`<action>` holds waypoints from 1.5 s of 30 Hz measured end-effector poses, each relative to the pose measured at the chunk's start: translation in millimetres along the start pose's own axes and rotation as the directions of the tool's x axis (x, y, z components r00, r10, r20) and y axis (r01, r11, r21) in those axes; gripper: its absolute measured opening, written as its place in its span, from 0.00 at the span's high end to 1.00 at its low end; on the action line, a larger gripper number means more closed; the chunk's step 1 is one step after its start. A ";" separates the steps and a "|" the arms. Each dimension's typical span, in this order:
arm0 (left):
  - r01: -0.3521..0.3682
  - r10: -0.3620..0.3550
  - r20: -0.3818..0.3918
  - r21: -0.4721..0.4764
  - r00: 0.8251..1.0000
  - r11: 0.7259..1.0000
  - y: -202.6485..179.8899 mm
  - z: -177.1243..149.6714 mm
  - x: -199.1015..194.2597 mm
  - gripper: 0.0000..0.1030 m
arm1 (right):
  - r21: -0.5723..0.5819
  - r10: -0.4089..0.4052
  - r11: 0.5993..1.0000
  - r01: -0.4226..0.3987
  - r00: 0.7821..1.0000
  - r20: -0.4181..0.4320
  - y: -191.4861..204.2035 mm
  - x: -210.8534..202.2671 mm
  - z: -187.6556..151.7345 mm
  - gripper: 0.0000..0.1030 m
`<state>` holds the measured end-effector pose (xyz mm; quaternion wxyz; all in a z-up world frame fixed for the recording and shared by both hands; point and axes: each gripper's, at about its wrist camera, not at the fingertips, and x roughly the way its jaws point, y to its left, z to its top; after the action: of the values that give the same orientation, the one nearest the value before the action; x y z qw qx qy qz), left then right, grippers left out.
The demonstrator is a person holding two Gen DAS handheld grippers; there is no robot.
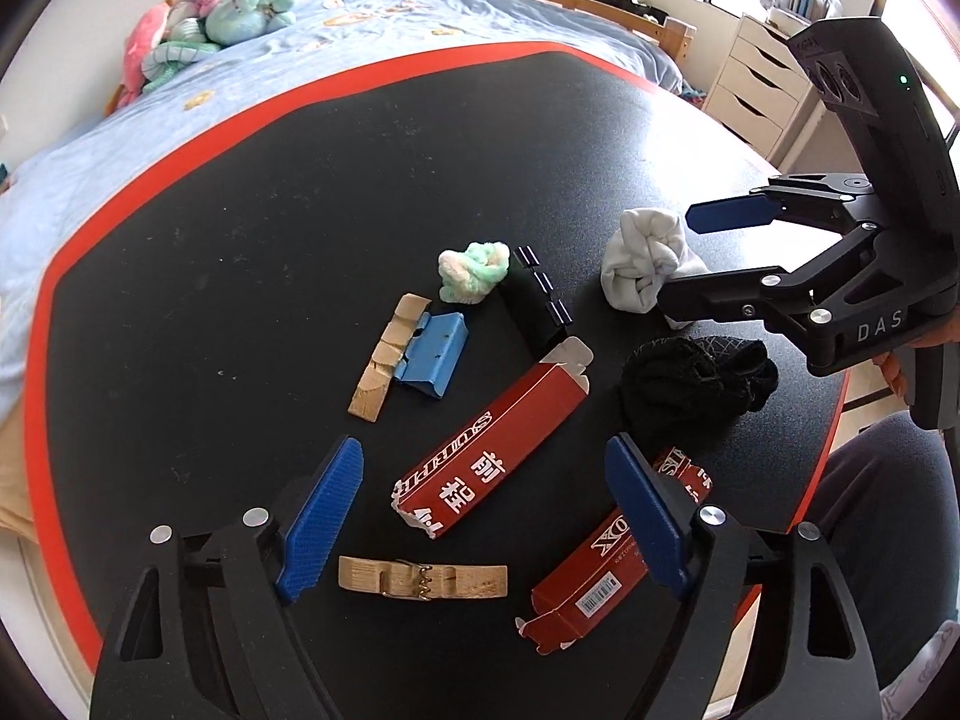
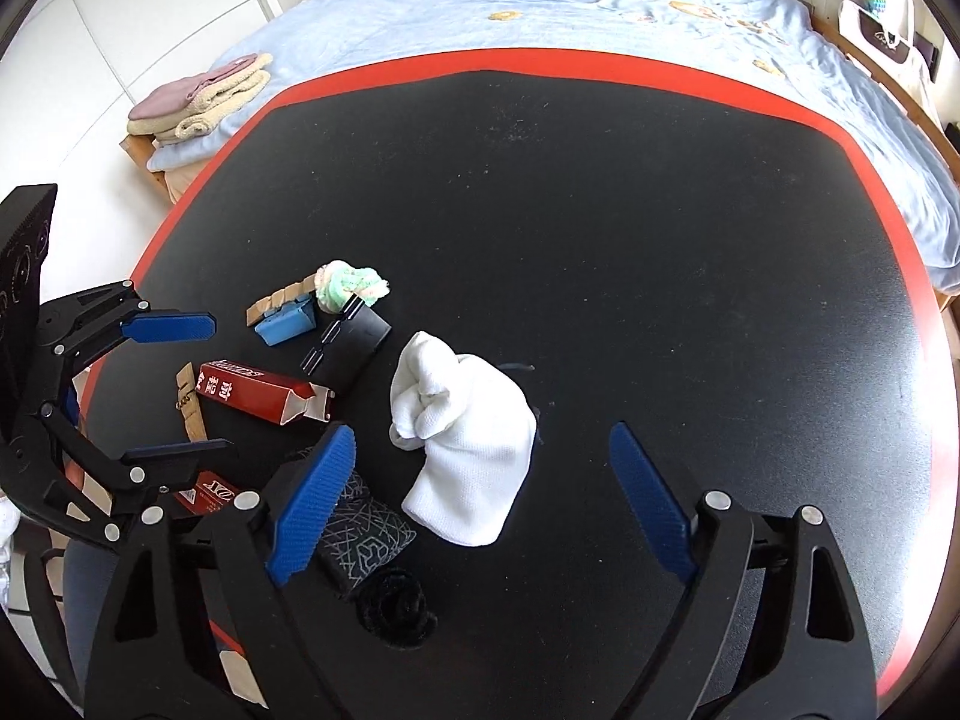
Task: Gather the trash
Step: 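Grasp the white sock with the right gripper while the left grasps the red strip, then carry the white sock and red strip to the pink wastebasket and release both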
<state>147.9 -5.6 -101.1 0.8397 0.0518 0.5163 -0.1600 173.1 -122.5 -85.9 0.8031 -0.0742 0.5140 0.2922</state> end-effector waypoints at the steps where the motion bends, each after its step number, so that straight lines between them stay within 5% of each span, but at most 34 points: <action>1: -0.001 0.001 -0.003 0.002 1.000 1.000 -0.3 -0.6 0.9 0.27 | -0.003 0.003 1.000 -0.003 1.000 -0.002 0.6 2.1 0.2 0.24; 11: -0.008 0.008 -0.014 -0.007 1.000 1.000 4.5 -5.6 2.5 0.66 | -0.017 0.004 1.000 -0.005 1.000 -0.008 5.4 10.4 2.0 0.60; 16: -0.009 0.009 -0.011 -0.016 1.000 1.000 3.2 -5.0 -0.2 0.86 | -0.020 -0.003 1.000 0.003 1.000 0.008 7.2 5.6 0.8 0.67; 29: -0.004 0.008 0.073 -0.055 0.997 0.998 -18.7 -14.7 -49.0 0.87 | -0.013 0.008 1.000 -0.007 0.995 0.098 19.4 -55.4 -19.3 0.69; 45: -0.019 0.031 0.146 -0.086 0.989 0.996 -69.6 -70.6 -109.7 0.86 | -0.060 0.030 0.998 -0.021 0.989 0.148 62.1 -130.0 -102.9 0.69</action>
<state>19.9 -29.9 -31.3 0.8791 0.0108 0.4583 -0.1308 19.7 -165.9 -9.1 0.8329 -0.0688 0.4448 0.3221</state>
